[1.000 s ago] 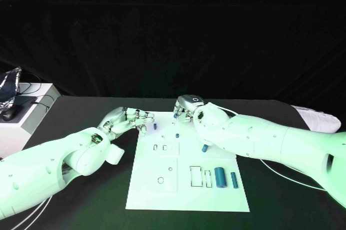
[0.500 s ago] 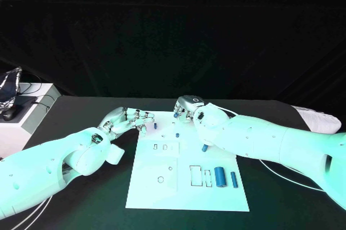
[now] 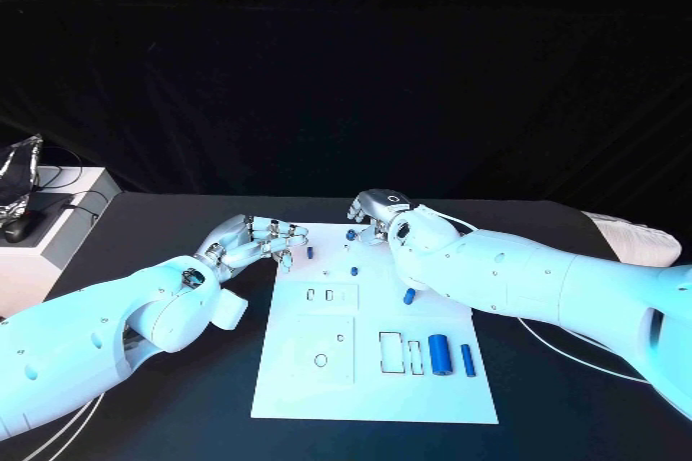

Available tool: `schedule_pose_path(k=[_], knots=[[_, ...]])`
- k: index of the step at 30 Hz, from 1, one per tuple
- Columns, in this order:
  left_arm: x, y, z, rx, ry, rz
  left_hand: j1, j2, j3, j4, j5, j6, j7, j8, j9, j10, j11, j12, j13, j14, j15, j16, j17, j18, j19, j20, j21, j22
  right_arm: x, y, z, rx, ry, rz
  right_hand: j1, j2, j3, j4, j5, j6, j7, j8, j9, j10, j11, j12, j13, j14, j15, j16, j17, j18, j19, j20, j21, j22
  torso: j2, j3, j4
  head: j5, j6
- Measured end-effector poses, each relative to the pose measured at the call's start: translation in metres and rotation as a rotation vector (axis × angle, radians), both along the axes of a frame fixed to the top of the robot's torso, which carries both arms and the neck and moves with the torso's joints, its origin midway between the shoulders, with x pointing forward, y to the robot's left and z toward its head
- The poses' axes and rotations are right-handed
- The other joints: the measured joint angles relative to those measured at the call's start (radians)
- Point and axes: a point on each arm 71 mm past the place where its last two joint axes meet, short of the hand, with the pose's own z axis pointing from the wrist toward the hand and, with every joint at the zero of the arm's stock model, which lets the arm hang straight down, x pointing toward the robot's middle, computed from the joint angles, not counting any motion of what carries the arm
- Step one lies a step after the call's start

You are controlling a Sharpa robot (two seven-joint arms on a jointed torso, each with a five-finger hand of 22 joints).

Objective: Assemble the parts on the task board

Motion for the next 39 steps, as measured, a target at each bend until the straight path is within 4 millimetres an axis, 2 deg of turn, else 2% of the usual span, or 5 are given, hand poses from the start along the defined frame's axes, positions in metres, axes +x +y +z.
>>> schedule_pose_path(k=[15, 25, 32, 35, 39], knots=[[0.002, 0.002, -0.001, -0.007, 0.007, 0.005, 0.0, 0.0, -0.003, -0.003, 0.0, -0.005, 0.005, 0.0, 0.0, 0.0, 0.0, 0.0, 0.0, 0.0, 0.0, 0.0, -0.001, 0.009, 0.0, 0.0, -0.004, 0.0, -0.013, -0.047, 0.011, 0.1, 0.011, -0.007, -0.027, -0.027, 0.079, -0.011, 0.036, 0.082, 0.03, 0.0, 0.002, 0.187, -0.025, 0.002, 0.0, 0.004, -0.014, 0.006, 0.028, -0.001, -0.002, -0.006, 0.162, 0.068, 0.0, 0.0012, -0.0004, -0.003, 0.009], [0.002, 0.002, -0.002, -0.023, 0.012, -0.003, 0.0, 0.0, -0.007, -0.012, 0.0, -0.036, 0.021, -0.008, -0.002, -0.035, 0.012, 0.0, 0.0, -0.004, 0.004, 0.0, -0.001, 0.008, 0.0, 0.0, -0.008, 0.001, -0.019, -0.113, 0.036, 0.185, 0.018, -0.035, 0.021, 0.004, -0.18, 0.008, 0.046, 0.081, 0.006, 0.008, 0.003, 0.215, -0.036, 0.38, 0.37, 0.004, -0.062, 0.127, 0.12, -0.079, -0.002, -0.063, 0.535, 0.183, -0.001, 0.0048, -0.0084, -0.002, 0.024], [0.002, 0.0, -0.004, -0.029, 0.016, -0.008, 0.0, 0.0, -0.012, -0.018, 0.0, -0.04, 0.025, 0.003, 0.001, -0.045, 0.013, 0.006, 0.0, -0.007, 0.007, 0.0, -0.002, 0.008, 0.0, 0.0, -0.008, 0.003, -0.018, -0.135, 0.037, 0.178, 0.051, -0.06, 0.033, 0.012, -0.243, 0.041, 0.047, 0.054, 0.006, 0.008, 0.003, 0.161, -0.09, 0.726, 0.736, -0.007, -0.059, 0.226, 0.252, -0.101, 0.004, -0.061, 0.748, 0.184, -0.002, 0.0099, -0.0151, -0.005, 0.027], [0.002, 0.0, -0.005, -0.029, 0.019, -0.009, 0.004, 0.004, -0.012, -0.018, 0.0, -0.04, 0.025, 0.003, 0.001, -0.045, 0.013, 0.006, 0.0, -0.007, 0.007, -0.003, -0.004, 0.007, -0.004, 0.004, -0.012, 0.004, -0.015, -0.141, 0.035, 0.167, 0.07, -0.072, 0.033, 0.012, -0.237, 0.047, 0.047, 0.053, 0.007, 0.008, 0.003, 0.158, -0.094, 0.788, 0.821, -0.062, -0.047, 0.406, 0.444, -0.069, 0.0, -0.046, 0.453, 0.184, -0.002, 0.0104, -0.0151, -0.01, 0.026], [0.001, 0.001, -0.006, -0.029, 0.022, -0.01, 0.004, 0.004, -0.012, -0.018, 0.0, -0.048, 0.027, 0.008, 0.001, -0.045, 0.013, 0.006, 0.0, -0.011, 0.011, -0.016, -0.012, 0.007, -0.004, 0.004, -0.024, 0.0, -0.013, -0.145, 0.033, 0.154, 0.096, -0.082, 0.033, 0.012, -0.237, 0.047, 0.053, 0.053, 0.007, 0.008, 0.003, 0.169, -0.083, 0.802, 0.867, -0.061, -0.047, 0.422, 0.547, -0.057, 0.004, -0.043, 0.447, 0.184, -0.001, 0.0097, -0.0141, -0.013, 0.025]])
